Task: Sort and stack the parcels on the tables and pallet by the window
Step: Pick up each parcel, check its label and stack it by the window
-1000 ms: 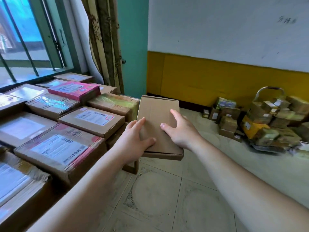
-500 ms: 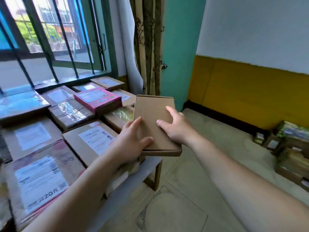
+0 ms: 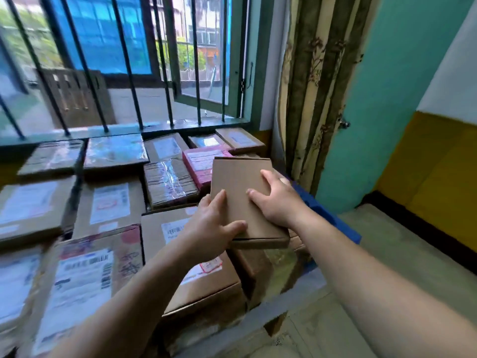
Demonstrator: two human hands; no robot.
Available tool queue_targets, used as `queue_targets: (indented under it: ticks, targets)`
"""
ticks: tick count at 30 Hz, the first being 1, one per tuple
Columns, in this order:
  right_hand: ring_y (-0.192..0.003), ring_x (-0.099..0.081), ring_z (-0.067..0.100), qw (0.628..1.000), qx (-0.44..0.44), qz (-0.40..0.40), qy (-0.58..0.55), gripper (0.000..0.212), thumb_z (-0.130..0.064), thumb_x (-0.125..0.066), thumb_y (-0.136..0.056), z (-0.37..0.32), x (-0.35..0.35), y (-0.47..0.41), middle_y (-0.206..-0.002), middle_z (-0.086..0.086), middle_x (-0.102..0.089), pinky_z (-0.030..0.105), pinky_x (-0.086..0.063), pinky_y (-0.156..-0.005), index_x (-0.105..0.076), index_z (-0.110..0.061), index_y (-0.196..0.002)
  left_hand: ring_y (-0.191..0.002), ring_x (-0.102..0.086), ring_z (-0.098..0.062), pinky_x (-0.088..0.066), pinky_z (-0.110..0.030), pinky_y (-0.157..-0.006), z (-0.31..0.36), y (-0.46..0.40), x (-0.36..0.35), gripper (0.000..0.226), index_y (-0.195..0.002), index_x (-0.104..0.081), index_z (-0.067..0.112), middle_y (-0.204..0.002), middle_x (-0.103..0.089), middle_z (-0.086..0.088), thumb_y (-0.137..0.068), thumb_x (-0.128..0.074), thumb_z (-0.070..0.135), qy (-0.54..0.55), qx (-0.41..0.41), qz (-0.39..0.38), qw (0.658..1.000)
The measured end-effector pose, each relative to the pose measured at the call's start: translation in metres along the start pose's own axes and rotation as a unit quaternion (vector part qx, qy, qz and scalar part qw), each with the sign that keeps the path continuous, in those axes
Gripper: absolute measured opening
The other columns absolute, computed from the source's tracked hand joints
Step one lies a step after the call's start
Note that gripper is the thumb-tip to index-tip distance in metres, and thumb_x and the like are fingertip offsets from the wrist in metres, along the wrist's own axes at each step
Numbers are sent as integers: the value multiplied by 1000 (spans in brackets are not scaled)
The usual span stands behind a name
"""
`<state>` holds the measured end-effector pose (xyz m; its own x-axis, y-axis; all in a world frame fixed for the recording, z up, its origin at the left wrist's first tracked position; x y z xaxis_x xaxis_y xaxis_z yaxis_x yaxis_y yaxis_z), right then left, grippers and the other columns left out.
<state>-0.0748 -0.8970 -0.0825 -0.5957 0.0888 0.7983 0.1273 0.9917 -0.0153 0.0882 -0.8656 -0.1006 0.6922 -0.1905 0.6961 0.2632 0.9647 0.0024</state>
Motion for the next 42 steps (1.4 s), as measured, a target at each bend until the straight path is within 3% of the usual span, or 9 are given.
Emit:
queue_targets:
  ticks: [3, 8, 15, 17, 20, 23, 27, 32, 42]
  targets:
    - [-130, -43, 26, 998, 52, -47, 4, 74, -58, -52, -93, 0, -7, -18, -153, 6, -32, 35, -40, -100, -21, -33, -155, -144, -22, -19, -19, -33, -118, -4, -1, -4, 88, -154, -12, 20, -159, -13, -5, -86, -63, 47, -16, 44, 34, 998]
    - [-133, -41, 26, 988, 107, -112, 19, 75, -58, -54, -92, 15, -6, -25, -152, 7, -35, 39, -37, -107, -23, -31, -155, -141, -26, -18, -22, -31, -117, 11, 14, -29, 88, -153, -16, 19, -155, -22, -6, -85, -63, 48, -41, 106, 75, 991]
    - [-135, -40, 28, 980, 112, -163, 2, 75, -57, -55, -92, 44, -5, -15, -153, 8, -32, 40, -36, -108, -22, -33, -155, -141, -28, -17, -24, -36, -117, 27, 28, -56, 87, -153, -17, 21, -155, -26, -2, -85, -60, 54, -88, 160, 56, 982]
    - [-135, -39, 29, 980, 109, -166, 0, 76, -57, -55, -91, 47, -7, -14, -152, 9, -33, 41, -35, -109, -22, -33, -155, -143, -24, -17, -23, -39, -117, 27, 32, -59, 88, -153, -15, 25, -158, -20, -2, -84, -59, 57, -98, 168, 50, 980]
    - [-135, -38, 30, 980, 119, -158, 25, 75, -58, -53, -91, 50, -9, -14, -150, 10, -37, 43, -33, -110, -24, -29, -154, -148, -8, -19, -13, -39, -120, 27, 39, -63, 100, -153, -6, 34, -162, 5, -3, -77, -63, 65, -110, 177, 16, 978]
    - [-133, -42, 30, 978, 114, -174, 13, 75, -59, -54, -91, 52, -14, -20, -149, 10, -38, 43, -38, -110, -24, -30, -153, -148, -2, -20, -9, -34, -120, 29, 43, -68, 107, -152, 1, 38, -160, 17, -1, -74, -69, 60, -142, 183, -21, 973]
    - [-131, -45, 29, 974, 127, -188, 9, 76, -59, -55, -90, 48, -15, -26, -150, 10, -39, 40, -38, -106, -24, -31, -153, -148, -3, -20, -8, -30, -117, 28, 41, -67, 103, -152, 3, 37, -161, 12, -4, -80, -70, 46, -127, 199, -6, 972]
    - [-137, -40, 30, 971, 142, -188, 33, 79, -62, -57, -88, 36, -7, -33, -155, 7, -34, 45, -38, -107, -27, -29, -153, -148, -4, -17, -8, -32, -120, 32, 42, -54, 104, -153, -2, 35, -162, 4, -1, -77, -69, 57, -122, 197, -4, 973]
    - [-140, -35, 32, 950, 261, -135, 106, 79, -62, -53, -91, -55, 24, 1, -158, 12, -29, 44, -36, -112, -24, -25, -155, -142, -27, -21, -25, -34, -115, 14, 83, 41, 86, -153, -17, 26, -158, -22, -3, -85, -67, 45, -123, 204, 89, 967]
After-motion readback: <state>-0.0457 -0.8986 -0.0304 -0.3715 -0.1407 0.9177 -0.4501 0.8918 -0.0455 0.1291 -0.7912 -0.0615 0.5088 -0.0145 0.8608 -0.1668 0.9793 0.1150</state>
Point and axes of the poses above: each hand's wrist, its own y-axis away from the middle knuckle, its own x-axis out of the back of the hand, z = x × y, the point moved 6 cm from there along -y, towards the middle knuckle
